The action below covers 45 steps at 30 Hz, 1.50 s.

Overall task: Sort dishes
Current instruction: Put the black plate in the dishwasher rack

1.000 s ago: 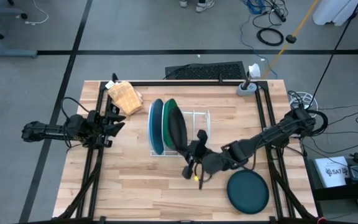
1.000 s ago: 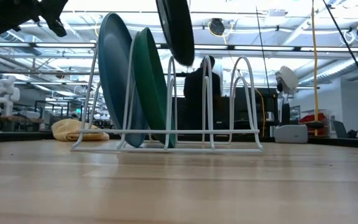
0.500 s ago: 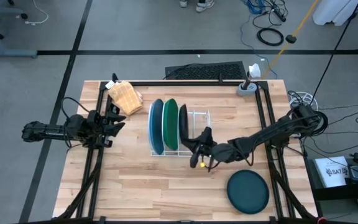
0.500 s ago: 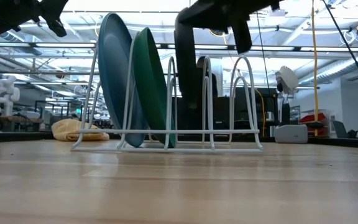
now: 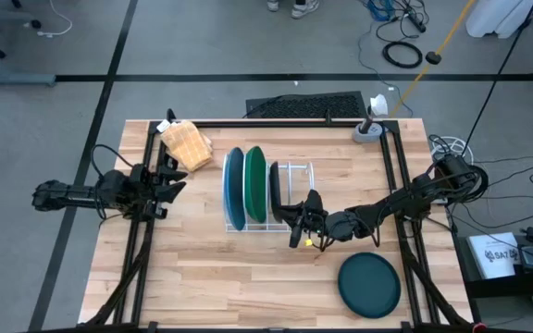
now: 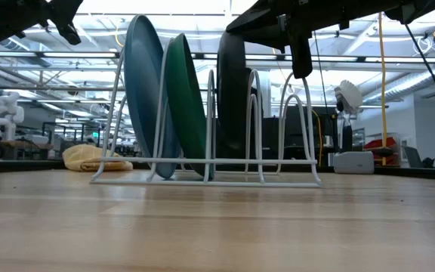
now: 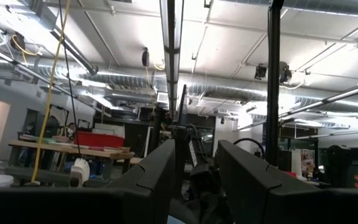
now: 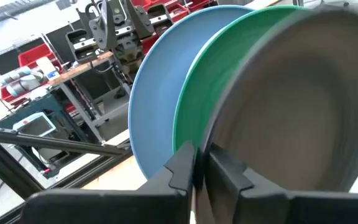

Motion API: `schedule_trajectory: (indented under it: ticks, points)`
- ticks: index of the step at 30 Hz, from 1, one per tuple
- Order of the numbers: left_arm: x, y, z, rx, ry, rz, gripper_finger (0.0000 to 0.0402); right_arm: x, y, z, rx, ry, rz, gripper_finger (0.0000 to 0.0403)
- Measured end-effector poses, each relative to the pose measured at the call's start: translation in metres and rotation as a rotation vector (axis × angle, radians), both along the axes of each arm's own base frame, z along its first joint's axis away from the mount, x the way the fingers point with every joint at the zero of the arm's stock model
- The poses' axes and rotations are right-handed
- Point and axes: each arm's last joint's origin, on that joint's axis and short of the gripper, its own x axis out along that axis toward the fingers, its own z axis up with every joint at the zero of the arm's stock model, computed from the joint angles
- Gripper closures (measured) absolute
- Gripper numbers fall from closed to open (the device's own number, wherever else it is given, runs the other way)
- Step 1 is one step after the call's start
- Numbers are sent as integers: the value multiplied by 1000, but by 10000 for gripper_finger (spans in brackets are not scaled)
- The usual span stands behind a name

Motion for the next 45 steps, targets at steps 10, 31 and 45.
schedule_trajectory:
  ticks: [10, 31, 45]
  points:
    - [0, 0, 0, 0, 0, 0, 269, 1, 0, 8, -50, -60, 0, 272]
    - [0, 0, 0, 0, 0, 0, 269, -1, -5, 17, -167, -74, -144, 222]
    - [0, 0, 0, 2, 0, 1, 269, 4, -22, 17, -160, -76, -197, 215]
